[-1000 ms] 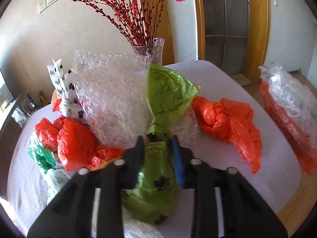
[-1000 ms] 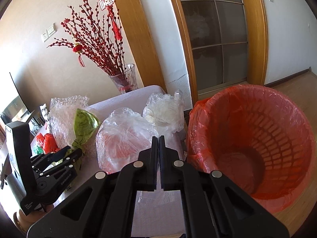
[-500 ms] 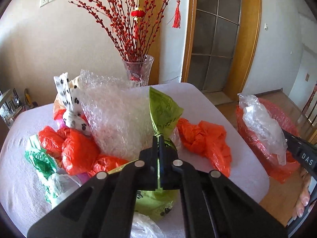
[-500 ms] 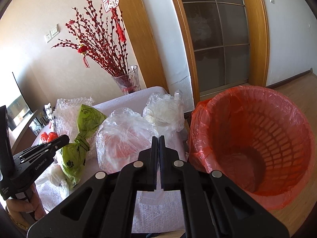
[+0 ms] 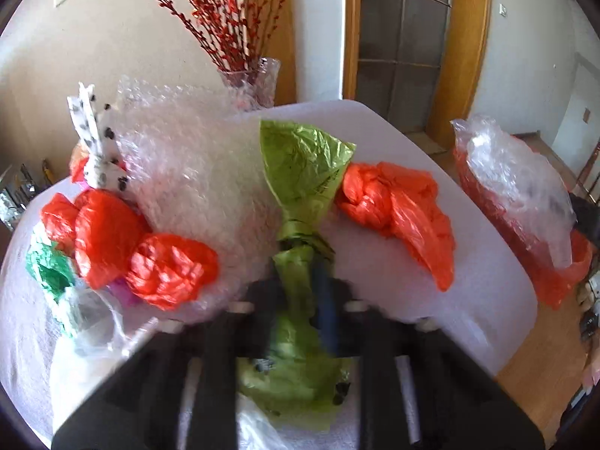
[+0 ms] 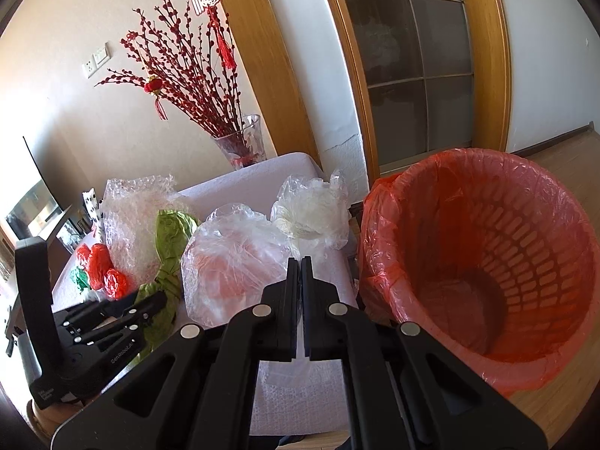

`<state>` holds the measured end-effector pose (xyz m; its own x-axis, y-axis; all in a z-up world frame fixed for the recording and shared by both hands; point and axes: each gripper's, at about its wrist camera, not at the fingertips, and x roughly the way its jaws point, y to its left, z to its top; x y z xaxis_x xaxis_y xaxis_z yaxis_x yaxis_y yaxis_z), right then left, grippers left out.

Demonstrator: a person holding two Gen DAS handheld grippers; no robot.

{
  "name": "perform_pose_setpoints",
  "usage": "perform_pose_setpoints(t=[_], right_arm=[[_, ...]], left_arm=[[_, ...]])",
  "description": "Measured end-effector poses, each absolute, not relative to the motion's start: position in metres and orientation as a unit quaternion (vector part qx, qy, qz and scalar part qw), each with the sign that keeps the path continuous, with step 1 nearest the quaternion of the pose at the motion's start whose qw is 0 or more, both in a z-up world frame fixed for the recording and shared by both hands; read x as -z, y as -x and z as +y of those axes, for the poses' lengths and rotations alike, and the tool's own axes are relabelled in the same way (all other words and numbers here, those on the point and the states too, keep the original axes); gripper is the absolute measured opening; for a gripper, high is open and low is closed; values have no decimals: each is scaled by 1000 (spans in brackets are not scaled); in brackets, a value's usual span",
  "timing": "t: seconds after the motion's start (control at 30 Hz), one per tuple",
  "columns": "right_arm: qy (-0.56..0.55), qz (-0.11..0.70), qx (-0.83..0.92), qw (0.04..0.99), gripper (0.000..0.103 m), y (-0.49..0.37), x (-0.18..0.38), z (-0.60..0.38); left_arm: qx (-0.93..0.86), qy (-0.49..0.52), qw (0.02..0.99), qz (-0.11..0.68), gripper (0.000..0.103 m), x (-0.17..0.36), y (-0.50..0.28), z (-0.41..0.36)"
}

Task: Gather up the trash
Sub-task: 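Carry both held bags over the red-lined basket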

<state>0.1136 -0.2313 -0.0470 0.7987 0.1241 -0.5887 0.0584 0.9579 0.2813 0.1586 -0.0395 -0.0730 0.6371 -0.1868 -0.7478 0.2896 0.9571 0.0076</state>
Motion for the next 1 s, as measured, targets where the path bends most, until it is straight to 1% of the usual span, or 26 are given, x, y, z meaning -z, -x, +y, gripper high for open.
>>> perform_pose_setpoints(t=[0.13,0.43,0.73,1.0], right_arm=[[-144,312,-18,939,3,-111,43,-233],[-146,300,-11,943,3,-104,36,-243],[-145,283,20,948,3,-90,30,-270],[-150,271,59,949,3,-77,29,-301]], left_arm=[[147,-53,911,382,5,58,-148,-38],[175,-27,926,334,5,16,-132,-37],[218,-13,926,306,5,-10,-131,-70],[269,-10,917,296,5,-16,-134,-113]])
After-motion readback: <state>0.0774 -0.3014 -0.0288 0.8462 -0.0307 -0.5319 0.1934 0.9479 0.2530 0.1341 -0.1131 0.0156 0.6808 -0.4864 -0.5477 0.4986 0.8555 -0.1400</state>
